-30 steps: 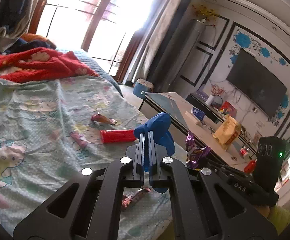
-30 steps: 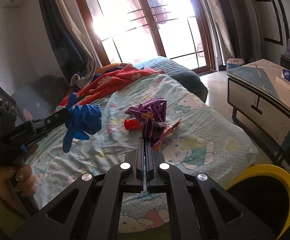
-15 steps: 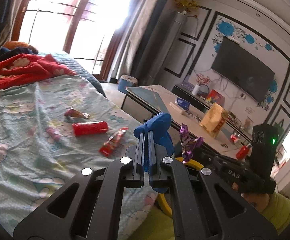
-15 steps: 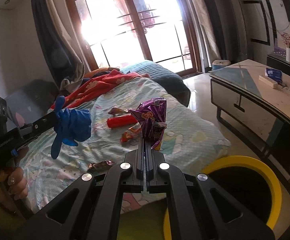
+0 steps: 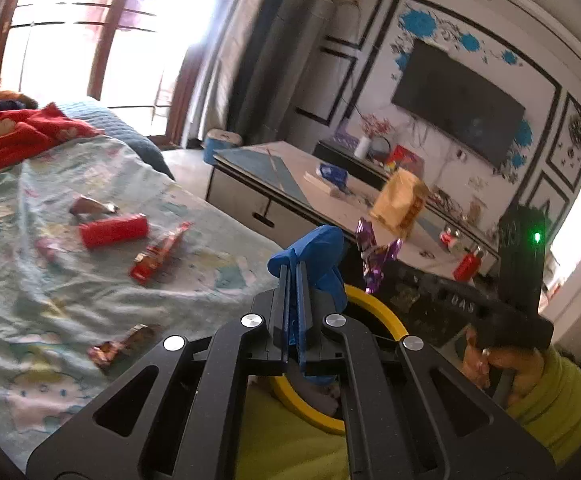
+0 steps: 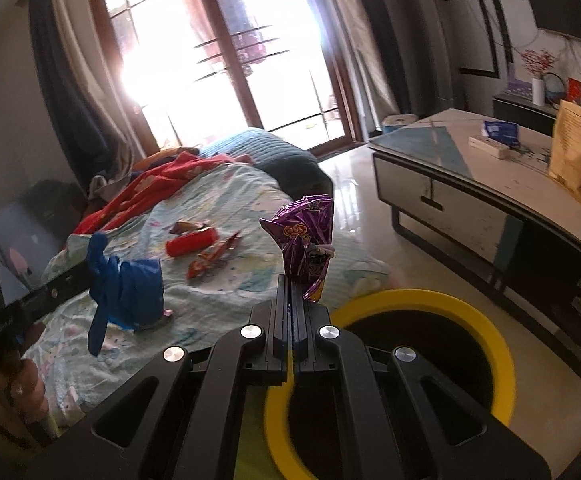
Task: Collect trash
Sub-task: 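Carry the blue glove and purple wrapper over the yellow bin, then open both tools to drop the glove and wrapper into the bin, then move both tools back over the red can and red wrapper on the bed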
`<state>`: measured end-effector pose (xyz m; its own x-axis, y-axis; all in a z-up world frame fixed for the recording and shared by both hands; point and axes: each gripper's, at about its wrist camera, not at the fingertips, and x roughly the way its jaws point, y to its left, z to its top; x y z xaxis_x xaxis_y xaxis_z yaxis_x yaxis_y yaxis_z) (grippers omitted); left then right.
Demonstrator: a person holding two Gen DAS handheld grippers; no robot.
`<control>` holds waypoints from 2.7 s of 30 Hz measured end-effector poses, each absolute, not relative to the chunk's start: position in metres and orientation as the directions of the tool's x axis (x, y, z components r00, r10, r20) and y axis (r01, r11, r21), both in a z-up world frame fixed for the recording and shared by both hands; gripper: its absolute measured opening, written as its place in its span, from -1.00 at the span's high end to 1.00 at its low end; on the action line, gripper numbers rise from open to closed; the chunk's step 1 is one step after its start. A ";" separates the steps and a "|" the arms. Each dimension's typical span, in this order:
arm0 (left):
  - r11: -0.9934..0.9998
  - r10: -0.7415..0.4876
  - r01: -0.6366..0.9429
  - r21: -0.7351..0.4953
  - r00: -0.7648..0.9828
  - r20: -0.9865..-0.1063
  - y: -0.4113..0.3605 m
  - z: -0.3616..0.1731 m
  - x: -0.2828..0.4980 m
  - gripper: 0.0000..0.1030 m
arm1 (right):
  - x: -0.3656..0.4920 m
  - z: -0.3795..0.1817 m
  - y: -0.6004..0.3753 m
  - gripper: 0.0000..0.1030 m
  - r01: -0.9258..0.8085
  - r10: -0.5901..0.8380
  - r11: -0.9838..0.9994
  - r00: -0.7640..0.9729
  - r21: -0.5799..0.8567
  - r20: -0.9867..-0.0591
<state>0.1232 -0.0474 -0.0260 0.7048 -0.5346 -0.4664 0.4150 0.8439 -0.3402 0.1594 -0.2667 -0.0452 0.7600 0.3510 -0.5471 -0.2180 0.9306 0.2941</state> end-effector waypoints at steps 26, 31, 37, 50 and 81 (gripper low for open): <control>0.778 -0.593 0.564 -0.278 0.510 -0.624 -0.159 -0.084 0.137 0.99 | 0.144 -0.096 -0.344 0.97 -0.046 0.278 0.936 0.705 0.350 -0.652; 0.780 -0.581 0.563 -0.274 0.488 -0.651 -0.167 -0.097 0.145 0.99 | 0.147 -0.108 -0.349 0.96 -0.035 0.304 0.923 0.679 0.384 -0.668; 0.773 -0.583 0.570 -0.278 0.466 -0.665 -0.174 -0.107 0.151 0.99 | 0.150 -0.121 -0.352 0.96 -0.019 0.333 0.906 0.649 0.423 -0.684; 0.789 -0.590 0.544 -0.285 0.542 -0.598 -0.158 -0.092 0.148 -0.63 | 0.149 -0.120 -0.347 0.10 0.000 0.294 0.921 0.657 0.390 -0.694; 0.913 -0.404 0.317 -0.255 0.785 -0.469 -0.060 -0.051 0.141 -0.78 | 0.137 -0.068 -0.270 -0.22 -0.175 0.278 0.958 0.756 0.227 -0.592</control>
<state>0.1409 -0.0599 -0.0514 0.7855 -0.4036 -0.4691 0.3168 0.9134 -0.2554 0.1375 -0.2697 -0.0684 0.7561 0.2782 -0.5924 -0.1751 0.9581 0.2265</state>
